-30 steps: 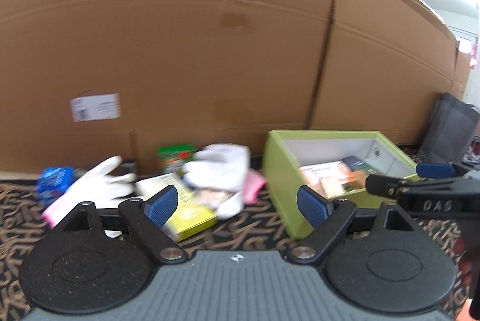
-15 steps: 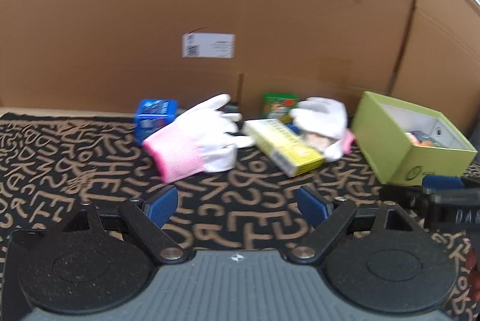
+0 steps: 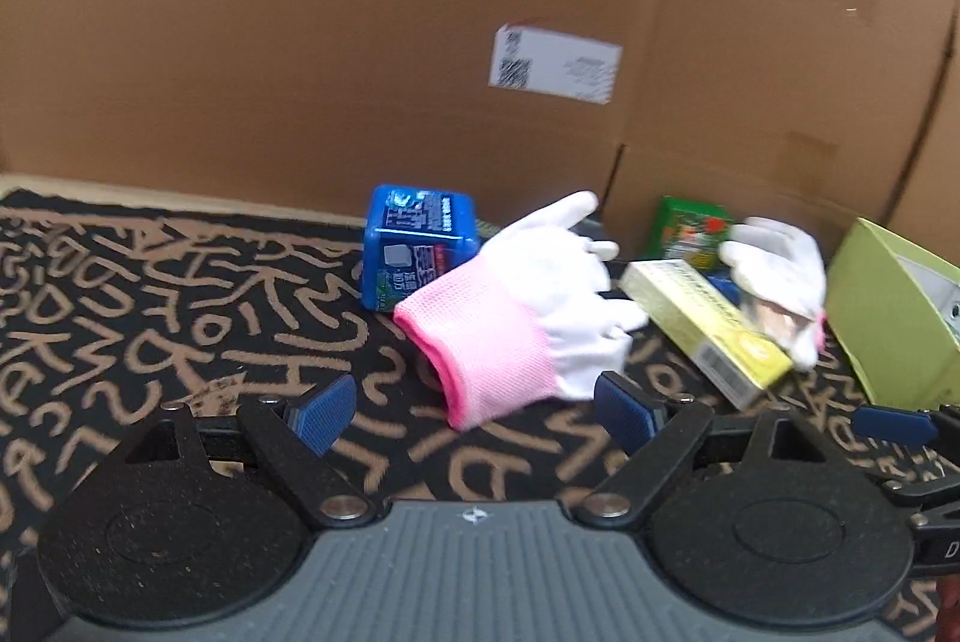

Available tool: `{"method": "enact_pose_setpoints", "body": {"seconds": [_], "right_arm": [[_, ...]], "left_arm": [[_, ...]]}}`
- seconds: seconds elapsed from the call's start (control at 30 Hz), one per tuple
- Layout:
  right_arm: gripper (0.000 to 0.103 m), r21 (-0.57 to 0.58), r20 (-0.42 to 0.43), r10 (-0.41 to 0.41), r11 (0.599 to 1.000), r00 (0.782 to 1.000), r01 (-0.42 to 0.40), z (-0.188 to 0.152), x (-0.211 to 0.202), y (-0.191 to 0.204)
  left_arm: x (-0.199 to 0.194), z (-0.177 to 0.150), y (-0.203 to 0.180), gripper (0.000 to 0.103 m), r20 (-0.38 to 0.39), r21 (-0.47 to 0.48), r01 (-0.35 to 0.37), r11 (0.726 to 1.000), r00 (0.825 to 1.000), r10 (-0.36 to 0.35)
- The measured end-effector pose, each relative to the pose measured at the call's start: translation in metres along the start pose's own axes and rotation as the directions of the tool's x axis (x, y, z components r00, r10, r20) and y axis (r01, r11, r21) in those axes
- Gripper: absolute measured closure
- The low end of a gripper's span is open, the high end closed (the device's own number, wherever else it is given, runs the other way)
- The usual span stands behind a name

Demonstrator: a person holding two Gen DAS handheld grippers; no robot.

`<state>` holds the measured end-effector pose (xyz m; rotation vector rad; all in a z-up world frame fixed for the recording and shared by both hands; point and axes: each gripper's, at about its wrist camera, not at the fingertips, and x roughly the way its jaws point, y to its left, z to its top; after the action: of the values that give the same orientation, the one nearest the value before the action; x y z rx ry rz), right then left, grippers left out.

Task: Organize objects
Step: 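Grasp a pink-cuffed white glove with the left tool while the right tool grasps the yellow medicine box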

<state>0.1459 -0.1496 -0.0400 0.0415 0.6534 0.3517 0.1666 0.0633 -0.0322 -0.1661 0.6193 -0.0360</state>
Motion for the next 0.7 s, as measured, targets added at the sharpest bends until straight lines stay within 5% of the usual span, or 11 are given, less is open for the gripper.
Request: {"method": "enact_pose_setpoints", "body": {"seconds": [0.13, 0.4, 0.47, 0.5, 0.53, 0.7], "right_arm": [[0.009, -0.009, 0.003, -0.013, 1.0, 1.0, 0.013, 0.011, 0.027, -0.006], [0.017, 0.011, -0.032, -0.044, 0.999, 0.999, 0.044, 0.021, 0.072, -0.029], [0.033, 0.008, -0.015, -0.057, 0.998, 0.998, 0.057, 0.02, 0.074, -0.03], [0.033, -0.001, -0.019, -0.061, 0.998, 0.998, 0.061, 0.02, 0.073, -0.028], [0.033, -0.001, -0.022, -0.062, 0.998, 0.998, 0.062, 0.02, 0.07, -0.027], [0.034, -0.045, -0.012, -0.053, 0.998, 0.999, 0.052, 0.003, 0.034, -0.018]], "left_arm": [[0.028, 0.005, 0.009, 0.014, -0.075, -0.057, 0.018, 0.998, 0.997, -0.022], [0.037, 0.009, 0.026, 0.031, -0.029, -0.174, 0.079, 0.982, 0.996, -0.085], [0.04, 0.012, 0.026, 0.057, -0.039, -0.183, 0.083, 0.98, 0.995, -0.092], [0.042, 0.013, 0.024, 0.087, -0.06, -0.17, 0.09, 0.981, 0.993, -0.102], [0.043, 0.013, 0.021, 0.094, -0.078, -0.157, 0.101, 0.982, 0.99, -0.114], [0.009, 0.002, 0.0, 0.097, -0.052, -0.083, 0.143, 0.986, 0.988, -0.147]]}}
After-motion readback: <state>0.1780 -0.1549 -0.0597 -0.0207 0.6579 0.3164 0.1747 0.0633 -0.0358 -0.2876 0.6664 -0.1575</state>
